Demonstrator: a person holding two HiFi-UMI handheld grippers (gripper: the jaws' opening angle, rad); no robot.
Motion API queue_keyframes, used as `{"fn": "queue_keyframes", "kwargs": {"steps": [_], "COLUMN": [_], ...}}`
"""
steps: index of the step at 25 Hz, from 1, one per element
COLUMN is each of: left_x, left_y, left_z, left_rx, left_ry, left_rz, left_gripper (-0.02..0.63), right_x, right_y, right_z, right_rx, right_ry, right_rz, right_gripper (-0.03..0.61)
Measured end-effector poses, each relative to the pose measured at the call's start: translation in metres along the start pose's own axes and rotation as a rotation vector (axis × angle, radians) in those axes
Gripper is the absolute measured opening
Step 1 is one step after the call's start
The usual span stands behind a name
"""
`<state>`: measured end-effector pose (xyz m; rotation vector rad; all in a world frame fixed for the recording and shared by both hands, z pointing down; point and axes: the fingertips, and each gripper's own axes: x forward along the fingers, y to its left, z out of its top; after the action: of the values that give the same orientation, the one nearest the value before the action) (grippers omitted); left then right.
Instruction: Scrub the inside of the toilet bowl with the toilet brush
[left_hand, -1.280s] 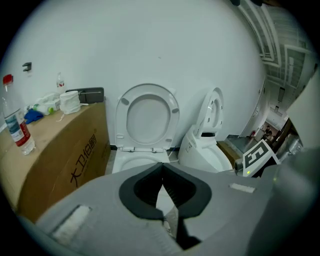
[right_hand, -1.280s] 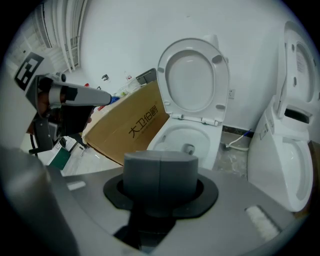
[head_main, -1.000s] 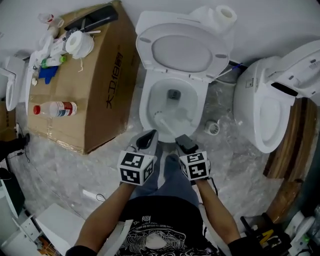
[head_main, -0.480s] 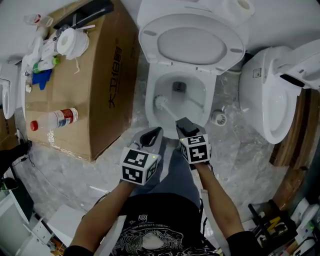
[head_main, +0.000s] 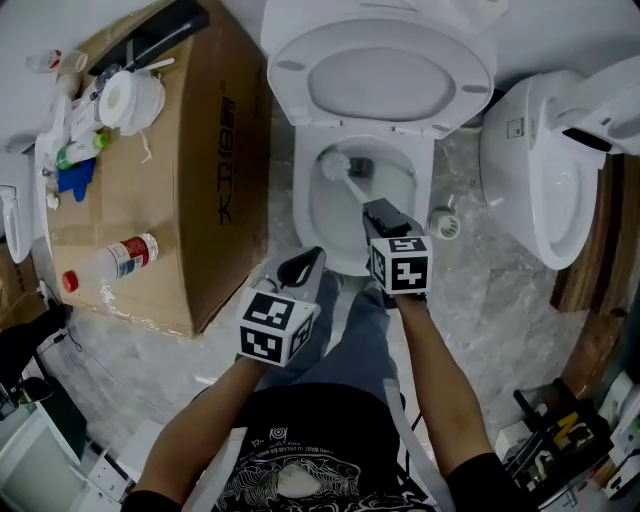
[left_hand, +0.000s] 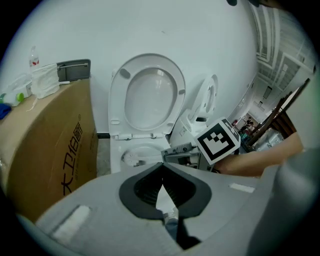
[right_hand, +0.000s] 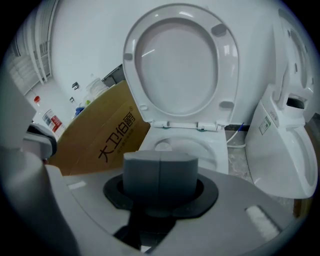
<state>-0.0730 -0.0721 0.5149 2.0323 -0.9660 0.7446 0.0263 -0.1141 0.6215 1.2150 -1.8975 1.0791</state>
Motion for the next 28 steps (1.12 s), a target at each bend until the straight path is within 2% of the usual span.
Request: {"fn": "queue_keyframes", "kwargs": {"steps": [7, 16, 22, 28], "left_x": [0.007, 0.019, 0.027, 0.027], "left_y": [0.0, -0.008, -0.021, -0.034], "left_z": [-0.001, 0.004, 0.006, 0.002], "left_rx": [0.025, 0.014, 0.004, -0.01], "left_ry": [0.03, 0.022, 0.006, -0.002], "left_rz": [-0.017, -0.02, -0.018, -0.008], "left_gripper": [-0.002, -0.002, -0.002, -0.002], "right_x": [-0.008, -0.043, -0.068, -0.086], "right_y": [-0.042, -0.092, -0.101, -0.081], "right_z": [0.004, -0.021, -0.054, -0.106], "right_rx": [0.078, 0.096, 0.086, 0.085], "right_ry": [-0.035, -0.006, 0.056, 0.13], "right_rz": [-0.103, -0.202, -0.205, -0.158], "right_gripper": [0.153, 0.153, 0.153, 0.153]}}
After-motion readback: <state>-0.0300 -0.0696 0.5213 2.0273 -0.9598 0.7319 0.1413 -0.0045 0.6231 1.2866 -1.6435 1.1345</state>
